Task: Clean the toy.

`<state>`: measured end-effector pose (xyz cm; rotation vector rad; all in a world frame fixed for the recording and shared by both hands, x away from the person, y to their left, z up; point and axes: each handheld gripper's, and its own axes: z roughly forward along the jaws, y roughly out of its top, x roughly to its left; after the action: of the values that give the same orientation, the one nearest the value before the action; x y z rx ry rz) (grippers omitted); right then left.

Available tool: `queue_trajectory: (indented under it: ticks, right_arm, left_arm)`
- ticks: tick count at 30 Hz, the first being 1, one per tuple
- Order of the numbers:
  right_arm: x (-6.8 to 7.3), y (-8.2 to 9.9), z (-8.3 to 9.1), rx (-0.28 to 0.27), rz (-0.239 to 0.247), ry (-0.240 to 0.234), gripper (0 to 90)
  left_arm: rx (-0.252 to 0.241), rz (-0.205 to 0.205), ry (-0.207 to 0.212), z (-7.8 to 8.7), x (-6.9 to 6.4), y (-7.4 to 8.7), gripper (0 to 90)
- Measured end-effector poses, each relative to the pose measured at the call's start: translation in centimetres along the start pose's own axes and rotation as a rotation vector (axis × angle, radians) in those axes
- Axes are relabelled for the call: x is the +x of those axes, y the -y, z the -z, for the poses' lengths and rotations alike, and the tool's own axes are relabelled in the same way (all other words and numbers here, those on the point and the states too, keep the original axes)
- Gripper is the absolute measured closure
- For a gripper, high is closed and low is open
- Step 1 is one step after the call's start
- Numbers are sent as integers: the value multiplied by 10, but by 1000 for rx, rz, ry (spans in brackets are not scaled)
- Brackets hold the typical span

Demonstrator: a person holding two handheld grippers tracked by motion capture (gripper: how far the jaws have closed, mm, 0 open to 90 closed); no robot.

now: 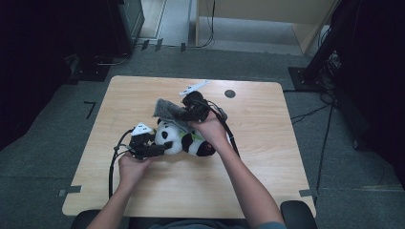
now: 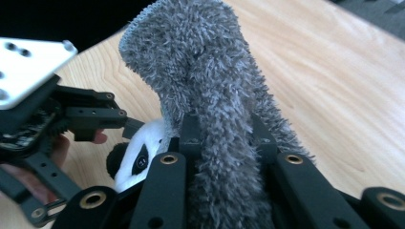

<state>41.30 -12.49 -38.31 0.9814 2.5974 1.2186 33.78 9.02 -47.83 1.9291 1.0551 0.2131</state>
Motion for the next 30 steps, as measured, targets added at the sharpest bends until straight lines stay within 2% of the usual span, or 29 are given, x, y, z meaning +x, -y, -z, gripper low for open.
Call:
queue_trajectory:
  ticks: [2,4,7,12,16,21,24,30]
  right_arm:
    - [1,0,-11,16,-4,-9,642]
    - [2,0,-16,6,-16,-19,657]
    - [5,1,-20,29,14,2,729]
    - [6,6,-18,33,18,3,749]
    - [4,15,-11,29,22,6,752]
    - [-6,29,3,49,12,26,756]
    - [-11,38,12,36,-16,8,758]
    - [-15,46,27,18,-6,36,758]
  left_arm:
    - [-4,-1,-4,0,-1,0,308]
    - [-4,0,-6,0,-1,0,308]
    - [-2,1,-9,-1,0,0,309]
    - [3,0,-13,-1,-1,1,318]
    - [9,4,-15,-1,-1,1,323]
    - [12,7,-12,-1,-1,1,324]
    - [16,2,-10,-2,-3,0,326]
    - [15,2,-3,-4,-5,0,327]
